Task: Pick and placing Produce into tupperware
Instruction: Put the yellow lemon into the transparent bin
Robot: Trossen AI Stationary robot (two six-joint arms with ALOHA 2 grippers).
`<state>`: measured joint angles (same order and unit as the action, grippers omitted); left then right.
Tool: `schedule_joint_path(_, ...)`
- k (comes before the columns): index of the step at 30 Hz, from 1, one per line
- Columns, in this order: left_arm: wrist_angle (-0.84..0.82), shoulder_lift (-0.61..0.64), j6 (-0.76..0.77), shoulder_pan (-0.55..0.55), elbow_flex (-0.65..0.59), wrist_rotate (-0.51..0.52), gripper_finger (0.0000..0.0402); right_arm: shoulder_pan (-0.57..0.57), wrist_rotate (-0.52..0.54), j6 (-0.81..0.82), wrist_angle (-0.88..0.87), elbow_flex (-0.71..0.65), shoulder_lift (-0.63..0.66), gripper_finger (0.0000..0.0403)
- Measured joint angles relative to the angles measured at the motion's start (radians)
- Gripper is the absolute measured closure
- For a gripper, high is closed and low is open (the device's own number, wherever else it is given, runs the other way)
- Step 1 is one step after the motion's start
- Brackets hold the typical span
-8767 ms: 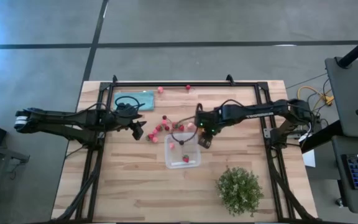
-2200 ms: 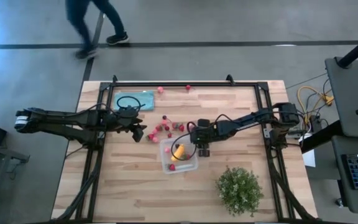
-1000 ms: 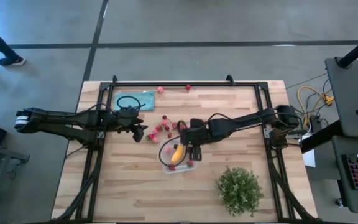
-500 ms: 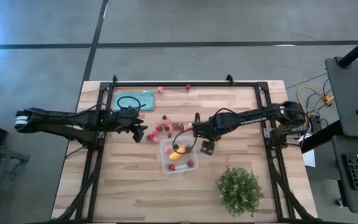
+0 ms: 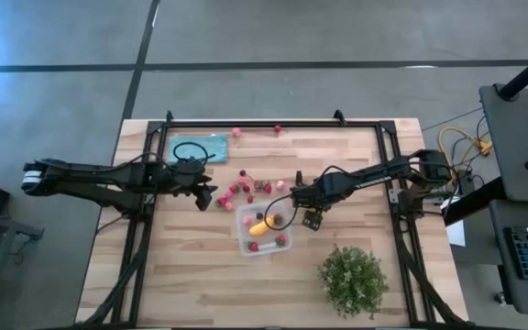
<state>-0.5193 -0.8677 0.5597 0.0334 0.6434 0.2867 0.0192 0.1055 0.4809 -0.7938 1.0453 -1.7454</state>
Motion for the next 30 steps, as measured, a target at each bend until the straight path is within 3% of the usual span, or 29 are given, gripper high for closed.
schedule_joint_path(10,-0.005,0.000,0.000,0.000,0.000,0.000,0.0228,0.000,-0.008,0.034,0.122,-0.046,-0.002,0.0118)
schedule_joint_path(22,-0.005,0.000,0.000,0.000,0.000,0.000,0.0228,0.000,-0.008,0.019,0.127,-0.056,-0.005,0.0191)
schedule_joint_path(30,-0.005,0.000,0.004,0.000,0.000,0.000,0.0228,0.000,-0.010,0.031,0.126,-0.055,-0.005,0.0185)
